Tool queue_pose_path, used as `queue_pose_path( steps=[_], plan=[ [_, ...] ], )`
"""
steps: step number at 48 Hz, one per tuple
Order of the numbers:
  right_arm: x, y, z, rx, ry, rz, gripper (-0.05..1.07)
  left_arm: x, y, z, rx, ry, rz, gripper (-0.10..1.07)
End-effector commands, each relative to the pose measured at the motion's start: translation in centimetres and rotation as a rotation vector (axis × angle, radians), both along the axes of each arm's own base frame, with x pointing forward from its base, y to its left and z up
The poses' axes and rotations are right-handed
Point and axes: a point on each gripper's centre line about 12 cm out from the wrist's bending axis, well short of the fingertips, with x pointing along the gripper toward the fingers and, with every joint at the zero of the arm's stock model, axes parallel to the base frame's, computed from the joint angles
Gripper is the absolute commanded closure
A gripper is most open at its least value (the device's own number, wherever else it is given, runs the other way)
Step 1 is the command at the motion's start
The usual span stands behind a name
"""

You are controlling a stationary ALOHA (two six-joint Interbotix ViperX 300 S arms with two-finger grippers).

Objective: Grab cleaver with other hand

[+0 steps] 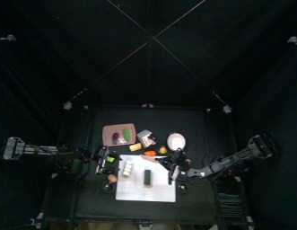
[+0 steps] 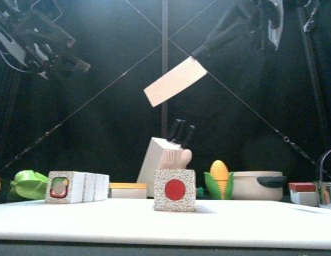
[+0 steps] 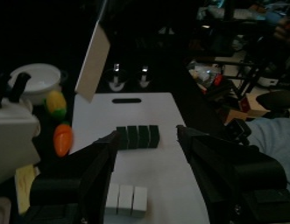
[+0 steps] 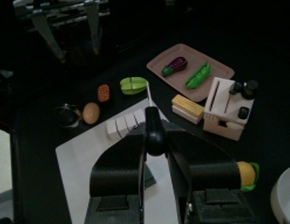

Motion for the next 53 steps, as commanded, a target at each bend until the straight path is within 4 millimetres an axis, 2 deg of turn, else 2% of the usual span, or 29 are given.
queue_pose_path(
  steps=[1,9,16,22,32,44,53],
  plan=[
    [-0.4,-0.4,0.7,-0.042,-0.034,0.044,0.52,0.9,0.0,1.2,0.019,-0.053,-0.029,0.07],
    [-0.7,-1.0,-0.5,-0.091,-0.013,0.073,0.52,2.9,-0.1,0.6,0.07,-0.081,-0.064,0.07],
    [-0.8,-1.2,-1.1,-0.109,-0.004,0.084,0.52,4.7,0.1,0.9,0.056,-0.194,-0.058,0.07],
    [-0.8,-1.1,-1.0,-0.118,-0.007,0.094,0.52,5.1,0.8,0.3,0.085,-0.328,0.012,0.07],
    [-0.3,-0.7,-0.8,-0.112,-0.01,0.123,0.52,5.8,2.6,-2.5,0.156,-0.357,0.21,0.07],
    [0.3,-0.1,1.2,-0.148,-0.067,0.175,0.52,6.7,1.2,-3.3,0.165,-0.344,0.184,0.07],
    [0.3,-0.6,1.2,-0.158,-0.069,0.17,0.52,6.4,0.9,-3.1,0.16,-0.35,0.178,0.07]
  ],
)
